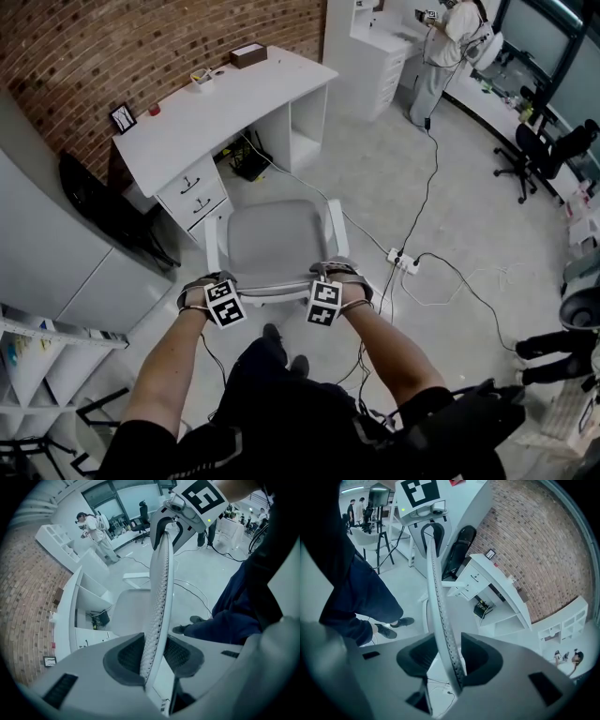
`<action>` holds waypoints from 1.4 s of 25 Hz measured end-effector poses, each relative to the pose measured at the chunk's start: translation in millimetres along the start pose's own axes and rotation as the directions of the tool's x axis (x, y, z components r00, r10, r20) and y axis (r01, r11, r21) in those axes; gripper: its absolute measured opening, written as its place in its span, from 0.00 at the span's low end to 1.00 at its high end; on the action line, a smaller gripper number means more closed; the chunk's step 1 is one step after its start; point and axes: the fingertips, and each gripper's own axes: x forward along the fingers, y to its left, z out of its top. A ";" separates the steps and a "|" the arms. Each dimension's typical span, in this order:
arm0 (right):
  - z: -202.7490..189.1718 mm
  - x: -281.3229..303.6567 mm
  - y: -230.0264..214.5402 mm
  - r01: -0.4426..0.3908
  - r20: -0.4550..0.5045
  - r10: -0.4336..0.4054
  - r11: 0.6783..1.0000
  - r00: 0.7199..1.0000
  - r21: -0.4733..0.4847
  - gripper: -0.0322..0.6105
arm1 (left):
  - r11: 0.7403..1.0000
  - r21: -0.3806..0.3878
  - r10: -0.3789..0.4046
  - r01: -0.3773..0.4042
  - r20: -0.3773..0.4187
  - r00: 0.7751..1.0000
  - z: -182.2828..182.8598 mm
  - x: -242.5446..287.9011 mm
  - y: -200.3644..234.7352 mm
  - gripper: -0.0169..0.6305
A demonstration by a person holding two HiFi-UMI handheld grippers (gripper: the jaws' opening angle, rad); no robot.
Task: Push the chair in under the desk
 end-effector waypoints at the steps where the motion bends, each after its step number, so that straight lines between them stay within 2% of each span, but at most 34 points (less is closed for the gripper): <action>1: -2.1 1.7 -4.0 -0.003 -0.003 0.003 1.000 1.000 0.001 0.30 | 1.000 0.002 0.003 -0.003 0.004 1.000 2.9 1.3 3.1 0.21; 10: -33.0 21.2 -53.3 0.007 -0.048 -0.007 1.000 0.999 0.000 0.31 | 1.000 0.022 -0.004 0.004 0.037 0.999 42.6 17.2 36.3 0.19; 15: -41.2 36.2 -81.4 -0.016 -0.061 0.014 1.000 0.998 -0.022 0.31 | 0.992 -0.037 -0.121 0.121 0.004 0.993 54.8 26.4 53.1 0.19; 18: -47.7 43.5 -96.0 -0.019 -0.069 0.016 0.999 0.997 -0.035 0.31 | 0.987 -0.051 -0.154 0.154 0.006 0.988 63.9 30.1 60.9 0.19; 23: -58.1 55.7 -123.3 -0.021 -0.091 0.017 0.999 0.996 -0.045 0.31 | 0.997 -0.006 -0.082 0.083 0.068 0.994 81.6 37.0 81.7 0.17; 28: -60.5 69.5 -153.4 -0.032 -0.100 0.027 0.998 0.995 -0.046 0.31 | 0.994 -0.023 -0.104 0.106 0.066 0.992 91.4 44.4 109.8 0.17; 32: -63.8 81.6 -175.5 -0.042 -0.115 0.037 0.998 0.993 -0.045 0.31 | 0.998 -0.004 -0.069 0.069 0.100 0.993 100.9 50.5 130.3 0.17; 35: -67.3 90.1 -190.0 -0.043 -0.127 0.036 0.998 0.991 -0.047 0.31 | 0.995 -0.011 -0.100 0.101 0.098 0.990 106.9 55.4 139.3 0.16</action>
